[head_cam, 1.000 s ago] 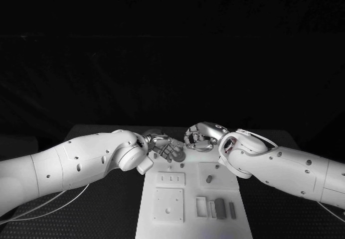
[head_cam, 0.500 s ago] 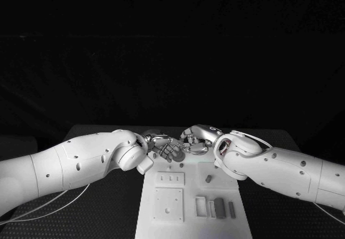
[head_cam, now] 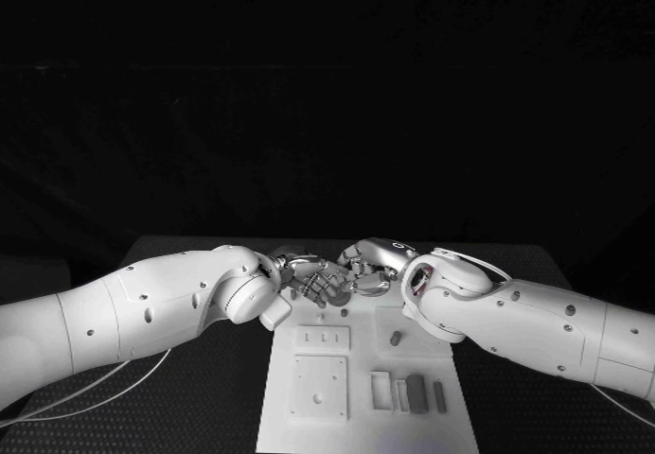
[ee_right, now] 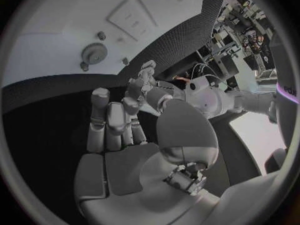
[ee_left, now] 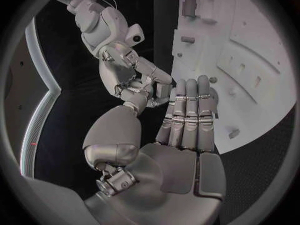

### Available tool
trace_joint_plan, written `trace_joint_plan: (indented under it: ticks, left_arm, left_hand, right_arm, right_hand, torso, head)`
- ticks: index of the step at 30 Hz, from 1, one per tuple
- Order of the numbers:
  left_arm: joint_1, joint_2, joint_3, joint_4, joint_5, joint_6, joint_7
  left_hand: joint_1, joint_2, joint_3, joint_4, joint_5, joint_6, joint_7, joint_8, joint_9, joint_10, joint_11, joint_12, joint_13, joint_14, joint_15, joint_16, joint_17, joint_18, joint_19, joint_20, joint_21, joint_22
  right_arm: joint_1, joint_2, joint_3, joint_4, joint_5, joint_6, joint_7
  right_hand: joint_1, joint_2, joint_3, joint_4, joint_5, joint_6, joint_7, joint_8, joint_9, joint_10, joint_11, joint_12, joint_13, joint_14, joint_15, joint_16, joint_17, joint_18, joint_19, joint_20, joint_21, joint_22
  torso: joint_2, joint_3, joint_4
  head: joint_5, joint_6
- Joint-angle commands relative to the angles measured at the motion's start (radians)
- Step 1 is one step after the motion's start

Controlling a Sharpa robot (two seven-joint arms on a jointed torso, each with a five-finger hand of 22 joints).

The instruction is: Assemble the parts on the task board

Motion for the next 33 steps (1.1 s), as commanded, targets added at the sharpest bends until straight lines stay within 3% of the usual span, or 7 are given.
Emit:
trace_joint_plan:
  ticks: [1, 13, 19, 22, 26, 33]
  left_arm:
    - [0.001, 0.005, 0.001, 0.002, 0.010, 0.012, -0.001]
    - [0.001, 0.009, 0.001, 0.003, 0.008, 0.001, 0.008]
    - [0.001, 0.007, 0.001, 0.004, 0.006, -0.017, 0.010]
    - [0.001, 0.006, 0.001, 0.002, -0.005, -0.023, 0.008]
    - [0.001, 0.007, 0.001, 0.001, -0.008, -0.025, 0.007]
    - [0.001, 0.009, 0.001, -0.002, -0.011, -0.029, 0.004]
  left_hand:
    - [-0.001, 0.008, 0.002, -0.003, -0.004, 0.001, 0.006, -0.003, -0.001, 0.002, 0.003, -0.001, 0.002, 0.000, 0.000, 0.002, 0.002, 0.014, 0.001, -0.003, -0.001, 0.002]
    - [0.008, 0.021, 0.005, -0.014, -0.004, 0.007, 0.004, -0.001, 0.001, 0.006, 0.001, 0.000, 0.007, 0.003, -0.001, 0.003, 0.010, 0.015, 0.004, -0.003, 0.001, 0.008]
    - [0.026, 0.053, 0.013, -0.033, -0.004, 0.020, -0.002, 0.004, 0.005, 0.015, -0.004, 0.004, 0.015, 0.012, -0.005, 0.006, 0.018, 0.016, 0.011, -0.006, 0.005, 0.015]
    - [0.042, 0.070, 0.011, -0.054, -0.004, 0.073, -0.026, 0.033, 0.019, 0.066, -0.027, 0.033, 0.035, 0.056, -0.024, 0.038, 0.037, 0.022, 0.052, -0.019, 0.033, 0.035]
    - [0.054, 0.092, 0.017, -0.074, -0.004, 0.090, -0.035, 0.039, 0.024, 0.078, -0.035, 0.040, 0.047, 0.063, -0.033, 0.054, 0.049, 0.022, 0.062, -0.028, 0.045, 0.050]
    - [0.069, 0.106, 0.045, -0.082, -0.004, 0.107, -0.043, 0.043, 0.029, 0.089, -0.042, 0.046, 0.062, 0.068, -0.038, 0.067, 0.059, 0.018, 0.069, -0.034, 0.054, 0.064]
  right_arm:
    - [-0.001, 0.003, 0.000, 0.006, -0.010, 0.016, 0.003]
    - [-0.003, 0.012, -0.001, 0.000, -0.009, 0.032, 0.005]
    - [-0.005, 0.009, -0.002, -0.005, -0.009, 0.032, 0.002]
    - [-0.005, 0.008, -0.002, -0.004, -0.009, 0.031, 0.003]
    - [-0.006, 0.010, -0.002, 0.000, -0.009, 0.033, 0.004]
    - [-0.008, 0.012, -0.002, -0.001, -0.007, 0.037, 0.006]
  right_hand:
    - [-0.003, 0.009, 0.000, -0.007, 0.003, 0.149, 0.009, 0.003, 0.001, -0.003, -0.004, 0.006, -0.001, 0.001, -0.003, 0.002, 0.000, 0.020, 0.004, -0.004, 0.006, 0.017]
    - [-0.004, 0.010, 0.000, -0.008, 0.003, 0.149, 0.009, 0.003, 0.002, -0.003, -0.004, 0.006, -0.001, 0.002, -0.003, 0.002, 0.001, 0.020, 0.004, -0.004, 0.006, 0.017]
    - [-0.004, 0.010, 0.000, -0.009, 0.003, 0.150, 0.009, 0.003, 0.002, -0.003, -0.005, 0.006, -0.001, 0.003, -0.003, 0.002, 0.002, 0.020, 0.004, -0.004, 0.006, 0.017]
    - [-0.005, 0.010, 0.000, -0.009, 0.003, 0.150, 0.009, 0.003, 0.002, -0.003, -0.005, 0.006, -0.001, 0.003, -0.003, 0.002, 0.002, 0.020, 0.004, -0.004, 0.006, 0.017]
    - [-0.005, 0.010, 0.000, -0.009, 0.003, 0.150, 0.009, 0.003, 0.003, -0.003, -0.005, 0.006, -0.001, 0.003, -0.003, 0.002, 0.002, 0.020, 0.004, -0.004, 0.006, 0.017]
    - [-0.005, 0.010, 0.000, -0.010, 0.003, 0.150, 0.009, 0.003, 0.003, -0.002, -0.005, 0.006, -0.001, 0.004, -0.003, 0.003, 0.003, 0.020, 0.004, -0.004, 0.006, 0.017]
  torso:
    - [0.000, 0.0009, -0.0002]
    - [0.002, 0.0009, -0.0008]
    - [0.002, 0.0012, -0.0008]
    - [0.001, 0.0009, 0.0001]
    - [0.002, 0.0009, 0.0004]
    - [0.001, 0.0014, 0.0000]
  head:
    - [0.000, 0.001]
    - [-0.001, 0.001]
    - [-0.001, -0.001]
    - [-0.002, -0.002]
    - [-0.001, -0.003]
    - [-0.001, -0.004]
